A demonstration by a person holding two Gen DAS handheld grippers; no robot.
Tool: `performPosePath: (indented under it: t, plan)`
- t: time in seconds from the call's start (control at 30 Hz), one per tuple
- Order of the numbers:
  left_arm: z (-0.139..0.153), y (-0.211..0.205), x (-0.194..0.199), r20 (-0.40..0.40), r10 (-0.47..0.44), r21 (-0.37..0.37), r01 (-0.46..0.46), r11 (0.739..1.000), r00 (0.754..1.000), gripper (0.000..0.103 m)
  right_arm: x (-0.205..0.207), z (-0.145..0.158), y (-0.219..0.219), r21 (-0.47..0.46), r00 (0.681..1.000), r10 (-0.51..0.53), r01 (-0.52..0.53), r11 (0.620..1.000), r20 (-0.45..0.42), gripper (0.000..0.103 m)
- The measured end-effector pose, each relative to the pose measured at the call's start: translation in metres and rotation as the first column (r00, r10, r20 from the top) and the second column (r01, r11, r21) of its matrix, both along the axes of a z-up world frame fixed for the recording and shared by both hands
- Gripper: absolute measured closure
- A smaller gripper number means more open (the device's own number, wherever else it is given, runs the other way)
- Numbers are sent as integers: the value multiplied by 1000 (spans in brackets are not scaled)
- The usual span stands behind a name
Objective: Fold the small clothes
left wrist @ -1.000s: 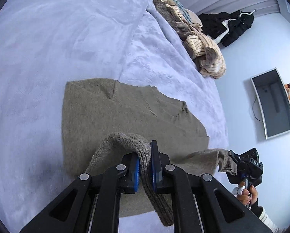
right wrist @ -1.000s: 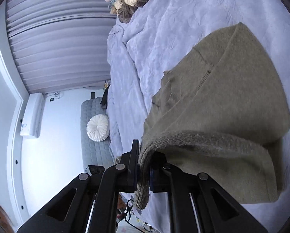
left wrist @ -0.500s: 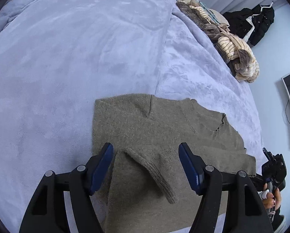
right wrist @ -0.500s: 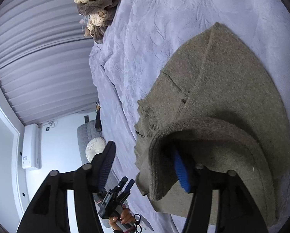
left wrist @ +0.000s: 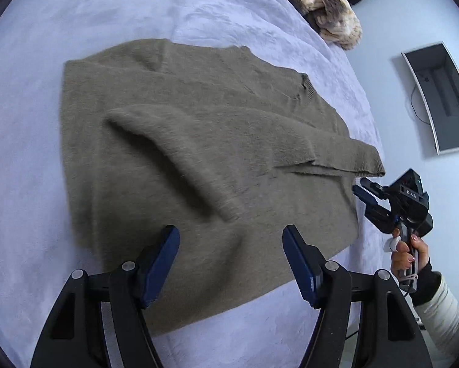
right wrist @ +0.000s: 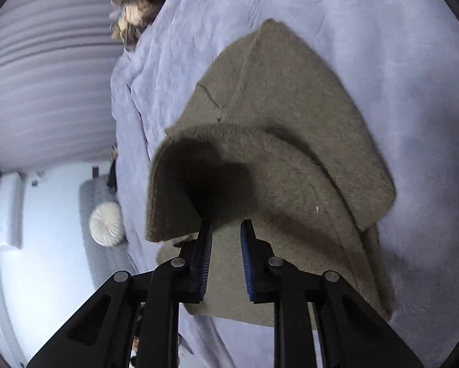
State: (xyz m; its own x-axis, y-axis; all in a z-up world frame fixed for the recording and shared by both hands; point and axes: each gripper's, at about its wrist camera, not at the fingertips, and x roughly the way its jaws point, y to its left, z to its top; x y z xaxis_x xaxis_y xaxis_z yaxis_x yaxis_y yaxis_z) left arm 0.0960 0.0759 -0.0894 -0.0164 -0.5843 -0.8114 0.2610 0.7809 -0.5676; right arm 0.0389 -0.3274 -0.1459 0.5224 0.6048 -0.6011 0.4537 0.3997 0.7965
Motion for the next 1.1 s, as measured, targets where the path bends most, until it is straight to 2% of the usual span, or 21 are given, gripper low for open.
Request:
performPosePath:
  t: [0.1,0.2,0.27,0.3,0.33,0.4,0.43,0.5,0.53,0.6,0.7,0.77,0.83,0.9,0.97,1.0,1.03,1.1]
  plan:
    - [2,-27,18,65,23,30,-25,999,998,33,33,4,15,-51,998,56,-54,997,34,82]
    - [10,-32,42,143,131,63,-141,988,981,33,58,10,16,-70,997,41,-36,997,71,80]
    - [16,-26,60,185,232,88,-251,964,955,33,71,15,8,-90,996,-5,13,996,85,79]
    - [19,-21,67,196,269,93,-291,952,943,33,76,16,2,-89,996,-30,38,995,87,76]
    - [25,-16,73,219,311,99,-338,936,925,33,76,17,-3,-82,995,-50,57,995,88,64]
    - [39,-8,81,279,352,112,-395,912,893,33,77,22,-12,-89,993,-89,96,991,78,51]
    - [43,-4,82,294,354,107,-398,911,888,33,76,26,-15,-99,992,-93,101,990,86,51]
    - [47,0,82,310,335,107,-382,918,890,33,73,33,-15,-128,993,-66,78,989,94,51]
    - [45,-1,79,311,308,124,-360,925,899,33,71,36,-12,-166,995,-36,50,985,88,51]
    - [34,-10,74,308,252,181,-316,931,918,33,69,35,-6,-226,998,15,1,974,66,51]
    - [7,-17,61,272,208,267,-281,922,940,33,65,22,1,-253,1000,30,-29,967,1,51]
    - [-12,-13,52,227,204,316,-270,909,952,33,64,13,0,-301,998,29,-42,953,-49,58]
    - [-19,-2,43,221,209,333,-275,902,953,29,54,10,-6,-370,997,39,-62,927,-71,74]
    - [-18,13,35,209,216,343,-278,897,954,25,42,12,-17,-427,995,25,-62,902,-92,76]
    - [-14,30,28,203,232,347,-291,891,951,25,30,18,-26,-437,996,-1,-38,898,-89,73]
    - [-11,42,23,199,247,351,-304,885,948,25,25,22,-29,-445,996,-13,-28,895,-90,67]
    - [-8,52,18,191,262,346,-315,884,946,25,20,26,-32,-461,995,-26,-23,887,-100,54]
    - [-6,75,4,146,308,314,-339,887,940,25,1,33,-35,-433,996,-35,-1,902,-76,50]
